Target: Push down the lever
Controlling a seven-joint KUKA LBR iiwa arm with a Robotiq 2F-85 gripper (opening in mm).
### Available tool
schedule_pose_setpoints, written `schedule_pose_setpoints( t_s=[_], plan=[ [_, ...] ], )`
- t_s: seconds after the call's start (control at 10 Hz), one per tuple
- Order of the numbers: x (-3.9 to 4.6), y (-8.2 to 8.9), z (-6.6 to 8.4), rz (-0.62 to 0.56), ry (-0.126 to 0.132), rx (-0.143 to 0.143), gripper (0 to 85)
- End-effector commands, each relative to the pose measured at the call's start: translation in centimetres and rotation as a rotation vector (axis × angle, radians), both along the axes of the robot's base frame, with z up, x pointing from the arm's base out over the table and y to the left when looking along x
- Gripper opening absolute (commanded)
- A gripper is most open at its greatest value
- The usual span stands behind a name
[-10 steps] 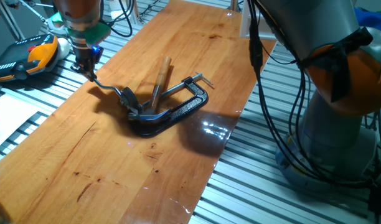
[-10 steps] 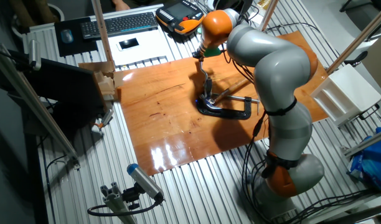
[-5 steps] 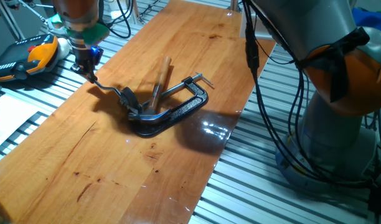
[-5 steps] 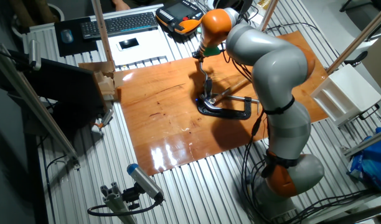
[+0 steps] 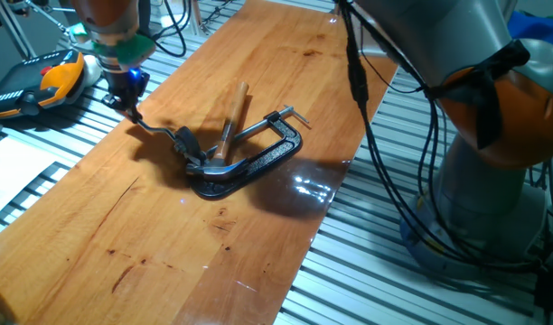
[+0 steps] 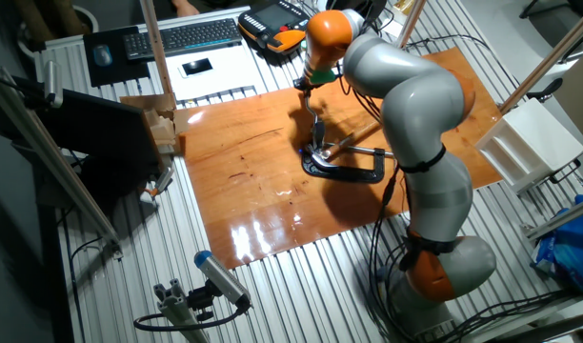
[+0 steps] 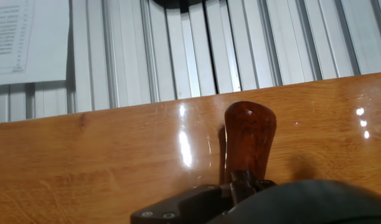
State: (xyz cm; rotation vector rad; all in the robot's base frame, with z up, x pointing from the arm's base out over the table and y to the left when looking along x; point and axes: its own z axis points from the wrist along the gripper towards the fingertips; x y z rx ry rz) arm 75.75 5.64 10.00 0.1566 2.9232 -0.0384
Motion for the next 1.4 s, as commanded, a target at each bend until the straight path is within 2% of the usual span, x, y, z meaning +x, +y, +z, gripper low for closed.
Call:
schedule_pose_setpoints(
  t_s=[0.0,0.5,1.0,1.3],
  plan=[
    [0.07,0.0,-0.2,-0.002,0.011,0.007,0.0],
    [0.14,-0.1,-0.4,-0.019,0.082,0.02,0.0],
    [0.23,0.0,-1.4,-0.024,0.085,0.015,0.0],
    [0.12,0.4,-2.0,-0.031,0.117,0.024,0.0]
  ],
)
